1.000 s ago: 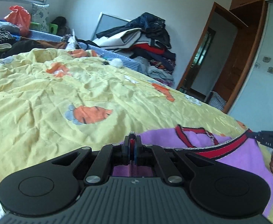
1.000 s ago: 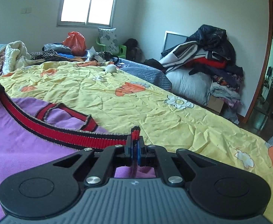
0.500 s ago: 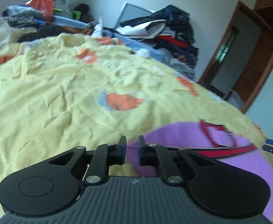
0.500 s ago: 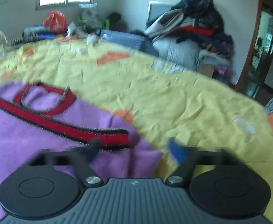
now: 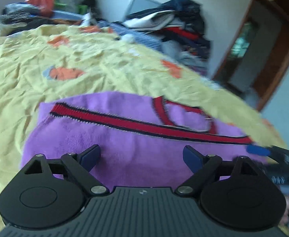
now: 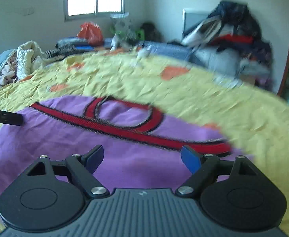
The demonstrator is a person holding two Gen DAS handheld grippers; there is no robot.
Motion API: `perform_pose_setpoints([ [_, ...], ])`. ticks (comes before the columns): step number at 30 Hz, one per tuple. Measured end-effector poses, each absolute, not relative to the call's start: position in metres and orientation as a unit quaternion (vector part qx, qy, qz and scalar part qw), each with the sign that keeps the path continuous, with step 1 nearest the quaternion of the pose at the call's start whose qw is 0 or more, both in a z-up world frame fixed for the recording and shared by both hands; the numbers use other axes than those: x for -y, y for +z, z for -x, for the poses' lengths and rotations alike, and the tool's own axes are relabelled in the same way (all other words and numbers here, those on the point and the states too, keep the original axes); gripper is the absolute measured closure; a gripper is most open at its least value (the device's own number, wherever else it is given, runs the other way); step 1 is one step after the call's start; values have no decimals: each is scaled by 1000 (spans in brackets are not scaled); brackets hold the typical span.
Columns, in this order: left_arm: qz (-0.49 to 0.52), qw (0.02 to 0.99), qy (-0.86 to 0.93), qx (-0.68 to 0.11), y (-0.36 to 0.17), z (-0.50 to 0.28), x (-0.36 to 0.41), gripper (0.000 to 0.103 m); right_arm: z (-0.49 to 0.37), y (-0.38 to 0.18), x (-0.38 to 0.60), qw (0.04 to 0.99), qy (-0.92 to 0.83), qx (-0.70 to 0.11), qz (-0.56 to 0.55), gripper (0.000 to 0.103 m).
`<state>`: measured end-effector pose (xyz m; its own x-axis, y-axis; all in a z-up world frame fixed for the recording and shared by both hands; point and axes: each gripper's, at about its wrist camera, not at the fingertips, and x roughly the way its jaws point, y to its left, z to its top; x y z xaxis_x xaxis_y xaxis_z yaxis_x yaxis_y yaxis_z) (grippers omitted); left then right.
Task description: Fold small clothes
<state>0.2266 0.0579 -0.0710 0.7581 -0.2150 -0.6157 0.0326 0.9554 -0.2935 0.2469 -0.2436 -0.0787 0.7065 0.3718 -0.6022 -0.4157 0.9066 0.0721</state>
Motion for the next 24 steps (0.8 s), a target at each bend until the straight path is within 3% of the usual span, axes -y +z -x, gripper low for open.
perform_pose_setpoints([
  [3, 122, 931, -48, -340, -77, -233, -55, 13, -253, -97, 242, 919, 196, -336, 59, 17],
  [9, 81, 938, -39, -334, -82, -236, -42, 9, -261, -104, 293, 926, 144, -348, 5, 16],
  [14, 54, 941, -33, -333, -86, -236, -31, 4, -262, -101, 300, 931, 104, -350, 6, 11],
  [24, 44, 941, -33, -334, -87, -237, -28, 0, -226, -88, 242, 929, 164, -329, 41, 10],
])
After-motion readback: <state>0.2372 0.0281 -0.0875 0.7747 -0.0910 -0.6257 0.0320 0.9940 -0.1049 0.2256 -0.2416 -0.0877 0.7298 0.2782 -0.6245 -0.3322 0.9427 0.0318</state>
